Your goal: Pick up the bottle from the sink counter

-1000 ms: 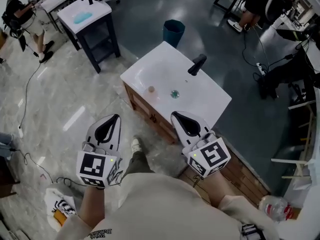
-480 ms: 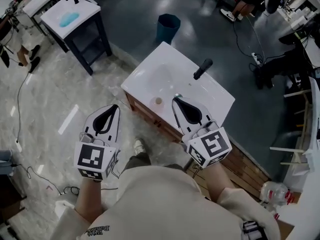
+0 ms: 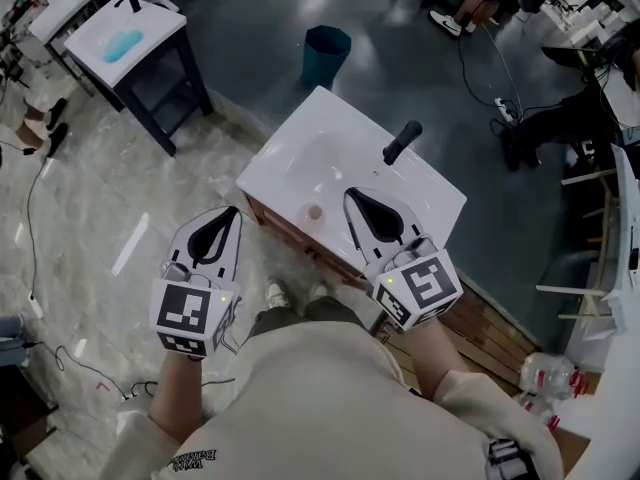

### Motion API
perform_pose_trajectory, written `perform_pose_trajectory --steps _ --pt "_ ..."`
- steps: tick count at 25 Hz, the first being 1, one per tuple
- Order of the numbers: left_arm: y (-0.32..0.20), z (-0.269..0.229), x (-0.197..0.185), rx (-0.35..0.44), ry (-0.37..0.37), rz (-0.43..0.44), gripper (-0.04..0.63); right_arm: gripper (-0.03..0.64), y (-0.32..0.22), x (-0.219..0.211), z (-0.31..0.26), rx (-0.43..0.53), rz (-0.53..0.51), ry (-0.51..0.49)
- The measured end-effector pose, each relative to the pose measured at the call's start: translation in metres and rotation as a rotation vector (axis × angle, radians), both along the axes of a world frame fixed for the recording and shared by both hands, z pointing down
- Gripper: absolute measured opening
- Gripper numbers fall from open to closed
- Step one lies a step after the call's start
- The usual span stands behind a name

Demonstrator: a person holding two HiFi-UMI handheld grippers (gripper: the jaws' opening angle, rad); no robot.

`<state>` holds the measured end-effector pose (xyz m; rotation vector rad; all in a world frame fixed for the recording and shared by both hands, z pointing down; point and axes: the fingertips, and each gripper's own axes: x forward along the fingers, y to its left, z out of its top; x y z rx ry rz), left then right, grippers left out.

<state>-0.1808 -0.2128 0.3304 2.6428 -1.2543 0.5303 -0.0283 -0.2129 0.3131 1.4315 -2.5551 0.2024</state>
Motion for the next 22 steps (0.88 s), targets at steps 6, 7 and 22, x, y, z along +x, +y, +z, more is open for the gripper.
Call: perform_pose_trajectory --steps 6,7,22 --pt "-0.016 0.01 0.017 -0.023 -0.014 -0.01 0.007 -0.002 -0.016 0.009 0.009 0.045 -0.048 0.017" --pt "-0.02 0.012 0.018 -0.02 -0.026 -0.014 0.008 -0.002 -0.019 0.01 0.011 0.05 -0.056 0.012" --pt "-0.053 0.087 0.02 -0.088 -0.076 -0.085 0.008 0.2 -0.054 -0.011 0.105 0.01 -0.182 -0.034"
